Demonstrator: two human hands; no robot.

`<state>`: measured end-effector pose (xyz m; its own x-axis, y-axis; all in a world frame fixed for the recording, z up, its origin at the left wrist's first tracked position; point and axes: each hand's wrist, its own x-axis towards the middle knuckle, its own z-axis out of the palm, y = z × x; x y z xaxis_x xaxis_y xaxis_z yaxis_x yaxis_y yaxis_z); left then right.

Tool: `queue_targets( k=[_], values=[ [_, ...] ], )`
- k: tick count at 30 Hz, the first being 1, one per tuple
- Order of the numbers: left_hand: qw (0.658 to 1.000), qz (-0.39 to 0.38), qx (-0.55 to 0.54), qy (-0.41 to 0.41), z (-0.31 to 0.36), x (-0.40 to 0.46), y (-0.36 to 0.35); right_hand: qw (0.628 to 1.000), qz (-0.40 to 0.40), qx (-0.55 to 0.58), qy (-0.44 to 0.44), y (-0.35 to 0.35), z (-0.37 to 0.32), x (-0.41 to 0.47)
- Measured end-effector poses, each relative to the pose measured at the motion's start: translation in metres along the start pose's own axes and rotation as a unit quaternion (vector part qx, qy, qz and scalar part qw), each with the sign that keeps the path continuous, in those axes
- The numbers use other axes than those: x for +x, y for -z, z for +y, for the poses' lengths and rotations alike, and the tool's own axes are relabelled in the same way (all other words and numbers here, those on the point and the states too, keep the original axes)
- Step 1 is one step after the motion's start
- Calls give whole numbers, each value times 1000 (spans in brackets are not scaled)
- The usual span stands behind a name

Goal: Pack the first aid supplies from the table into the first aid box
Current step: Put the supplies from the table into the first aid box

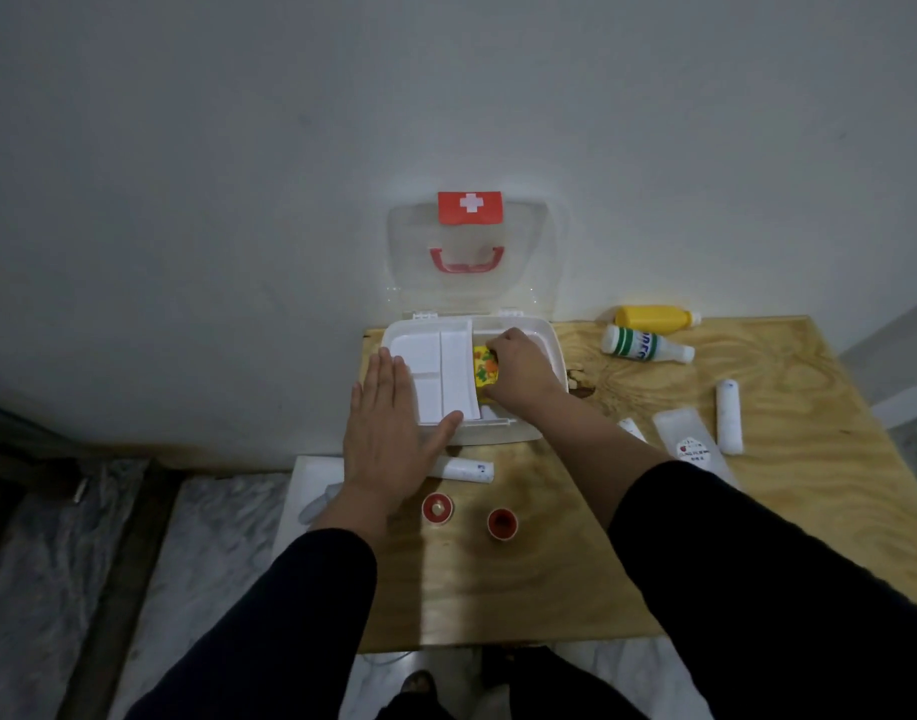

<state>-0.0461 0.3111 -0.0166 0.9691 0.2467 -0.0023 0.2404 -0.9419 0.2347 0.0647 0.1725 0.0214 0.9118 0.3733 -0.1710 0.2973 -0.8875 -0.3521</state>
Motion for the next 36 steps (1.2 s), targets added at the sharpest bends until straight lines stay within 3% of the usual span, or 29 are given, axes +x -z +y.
queue_targets(
  k=[5,13,20,23,28,33,36],
  values=[
    [1000,6,1,-2,0,0,-1,998,-4,54,-26,-10,-3,6],
    [1000,3,3,-2,-1,1,-2,998,1,48,-33,-5,-2,3],
    [1000,-16,11,-4,0,1,6,978,164,128,-27,31,27,-44],
    [1000,-13,19,-10,0,0,10,965,208,144,-69,32,51,-78],
    [998,-10,53,-18,2,0,14,966,157,95,-185,10,113,-134],
    [998,-4,67,-20,3,1,13,938,162,94,-292,-3,165,-164],
    [997,-4,75,-19,3,2,12,934,134,116,-311,-7,179,-168]
  ],
)
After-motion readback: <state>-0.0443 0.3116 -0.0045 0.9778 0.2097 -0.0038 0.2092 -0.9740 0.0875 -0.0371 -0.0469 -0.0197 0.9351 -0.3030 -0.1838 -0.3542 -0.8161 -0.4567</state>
